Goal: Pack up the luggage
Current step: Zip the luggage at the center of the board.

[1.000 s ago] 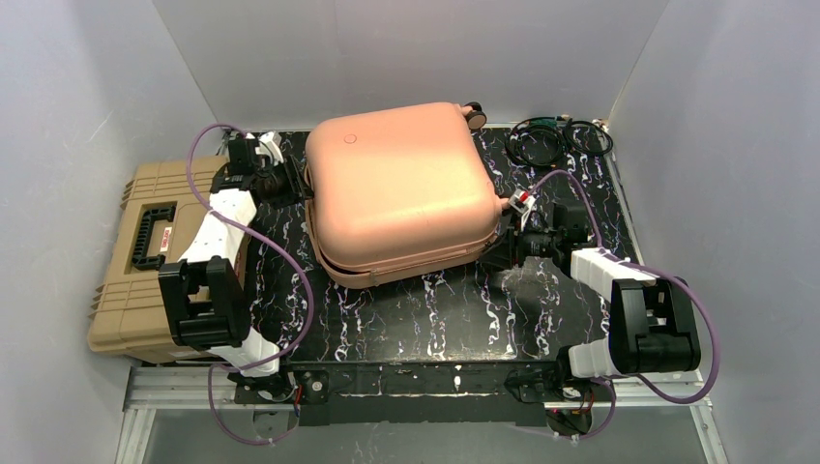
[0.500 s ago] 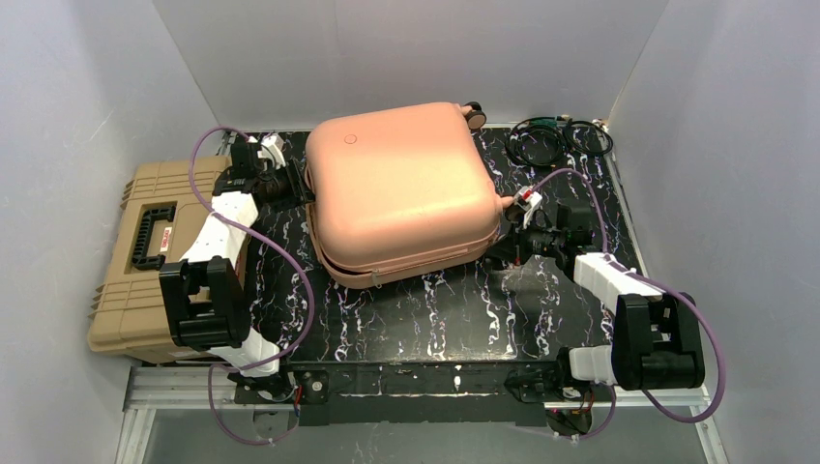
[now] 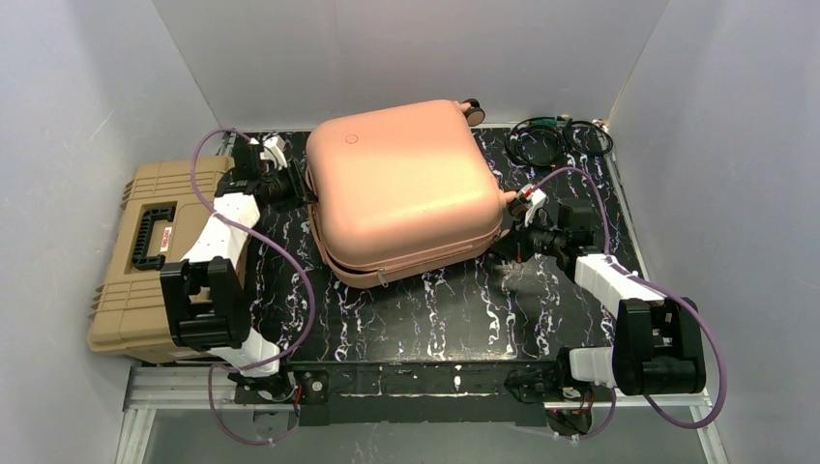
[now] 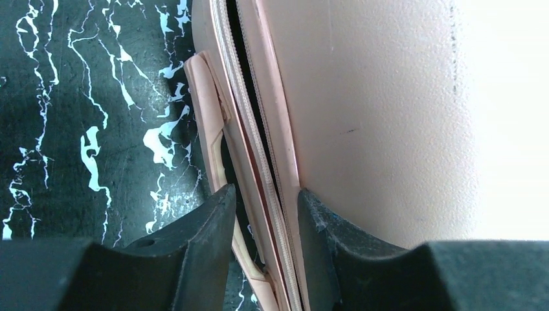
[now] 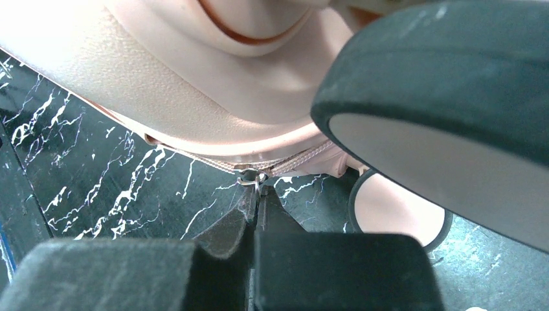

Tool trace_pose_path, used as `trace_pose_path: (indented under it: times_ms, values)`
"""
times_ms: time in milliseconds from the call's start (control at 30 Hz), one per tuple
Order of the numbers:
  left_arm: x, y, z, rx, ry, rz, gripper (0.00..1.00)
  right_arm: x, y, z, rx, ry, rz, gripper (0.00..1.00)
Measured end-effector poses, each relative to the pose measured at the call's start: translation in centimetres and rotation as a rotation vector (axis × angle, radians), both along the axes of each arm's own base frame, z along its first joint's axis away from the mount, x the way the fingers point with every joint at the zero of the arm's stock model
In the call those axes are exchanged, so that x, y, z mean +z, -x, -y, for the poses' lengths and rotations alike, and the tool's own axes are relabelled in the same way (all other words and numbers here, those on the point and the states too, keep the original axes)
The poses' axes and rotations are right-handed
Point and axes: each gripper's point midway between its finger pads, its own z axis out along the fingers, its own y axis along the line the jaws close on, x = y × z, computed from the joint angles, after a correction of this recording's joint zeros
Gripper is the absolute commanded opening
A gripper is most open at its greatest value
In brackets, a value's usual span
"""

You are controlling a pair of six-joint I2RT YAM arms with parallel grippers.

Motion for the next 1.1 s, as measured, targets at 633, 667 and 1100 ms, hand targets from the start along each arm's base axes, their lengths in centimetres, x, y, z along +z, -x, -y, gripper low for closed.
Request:
trace_pose_path:
  times_ms: [633, 667, 1100]
  values:
    - [-2.1, 0.4, -2.5, 0.094, -0.009, -0.040, 0.33, -0.1, -0.2, 0.2, -0.016, 0.009, 0.001, 0.01]
    - [-3.3, 0.5, -2.5, 0.094, -0.009, -0.074, 0.33, -0.1, -0.2, 0.2, -0.016, 0.009, 0.001, 0.01]
    - [-5.4, 0.5, -1.4, 0.080, -0.027, -0.126, 0.37, -0.1, -0.4, 0.5, -0.030, 0.019, 0.006, 0.01]
